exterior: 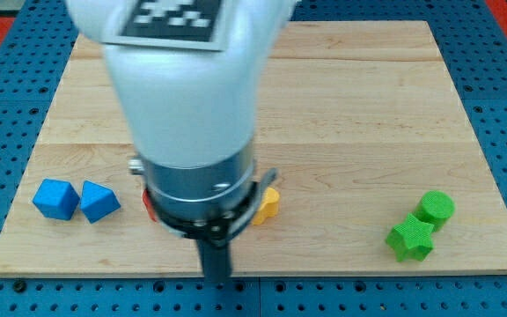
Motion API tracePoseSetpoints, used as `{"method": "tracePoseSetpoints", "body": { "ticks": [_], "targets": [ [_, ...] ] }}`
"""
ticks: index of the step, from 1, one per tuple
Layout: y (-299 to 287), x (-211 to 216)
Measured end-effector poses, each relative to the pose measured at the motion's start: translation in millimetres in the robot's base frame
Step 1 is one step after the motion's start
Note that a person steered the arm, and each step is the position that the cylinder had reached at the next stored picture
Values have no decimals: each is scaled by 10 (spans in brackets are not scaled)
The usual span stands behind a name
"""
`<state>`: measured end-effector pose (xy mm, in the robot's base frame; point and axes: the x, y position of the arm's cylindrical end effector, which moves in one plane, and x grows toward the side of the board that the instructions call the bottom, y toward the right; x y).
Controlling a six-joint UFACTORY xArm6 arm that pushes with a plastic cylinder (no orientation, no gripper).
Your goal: Move the blue cube diagonally top left to the green circle
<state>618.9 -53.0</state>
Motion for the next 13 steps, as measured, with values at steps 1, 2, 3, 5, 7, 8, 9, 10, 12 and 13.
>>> {"method": "tracePoseSetpoints", "body": {
  "ticks": [1, 2, 3, 5, 7, 8, 9, 10, 12, 13],
  "targets": [
    [-178, 1],
    [-501, -4],
    [-1281, -5],
    [-1968, -719],
    [-1913, -1501],
    [-1542, -1907],
    [-698, -2021],
    [-296, -1863],
    [-478, -1568],
    [-153, -1565]
  ]
}}
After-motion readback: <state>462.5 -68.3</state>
